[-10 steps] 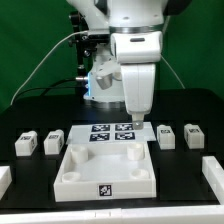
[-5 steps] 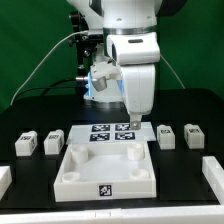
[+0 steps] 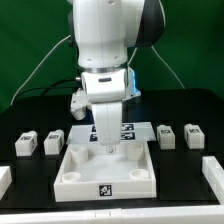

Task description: Assemble one leg

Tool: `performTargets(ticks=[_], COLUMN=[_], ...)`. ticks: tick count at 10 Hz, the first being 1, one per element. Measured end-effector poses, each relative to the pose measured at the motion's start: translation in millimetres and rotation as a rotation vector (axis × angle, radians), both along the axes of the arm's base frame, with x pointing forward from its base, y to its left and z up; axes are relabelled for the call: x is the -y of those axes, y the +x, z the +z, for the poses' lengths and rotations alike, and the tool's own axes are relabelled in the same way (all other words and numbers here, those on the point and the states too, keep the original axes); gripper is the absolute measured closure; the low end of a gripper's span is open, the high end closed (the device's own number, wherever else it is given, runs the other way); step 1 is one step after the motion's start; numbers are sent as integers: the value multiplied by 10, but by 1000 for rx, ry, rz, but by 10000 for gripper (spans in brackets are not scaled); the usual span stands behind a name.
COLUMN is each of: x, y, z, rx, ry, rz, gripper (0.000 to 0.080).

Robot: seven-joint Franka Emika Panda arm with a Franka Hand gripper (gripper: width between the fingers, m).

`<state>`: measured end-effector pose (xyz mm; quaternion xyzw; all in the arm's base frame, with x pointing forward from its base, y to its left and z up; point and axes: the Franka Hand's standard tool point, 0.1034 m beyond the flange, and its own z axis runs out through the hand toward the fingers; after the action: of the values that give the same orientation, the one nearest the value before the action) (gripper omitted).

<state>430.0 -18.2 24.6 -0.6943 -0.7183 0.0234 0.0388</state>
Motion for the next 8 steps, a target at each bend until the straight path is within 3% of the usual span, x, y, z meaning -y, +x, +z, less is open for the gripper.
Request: performTargets(ticks=[1,4,5,6,8], x=[3,9,9,9,9], y=[-27,-35,-35,-36,-37], z=[-68,-80,-81,-81,-82], rx=[-8,-9,-9,-10,-10], ry=[3,4,4,4,4], rz=[-3,-7,-7,-8,-8], gripper=[150,163,350,350,668])
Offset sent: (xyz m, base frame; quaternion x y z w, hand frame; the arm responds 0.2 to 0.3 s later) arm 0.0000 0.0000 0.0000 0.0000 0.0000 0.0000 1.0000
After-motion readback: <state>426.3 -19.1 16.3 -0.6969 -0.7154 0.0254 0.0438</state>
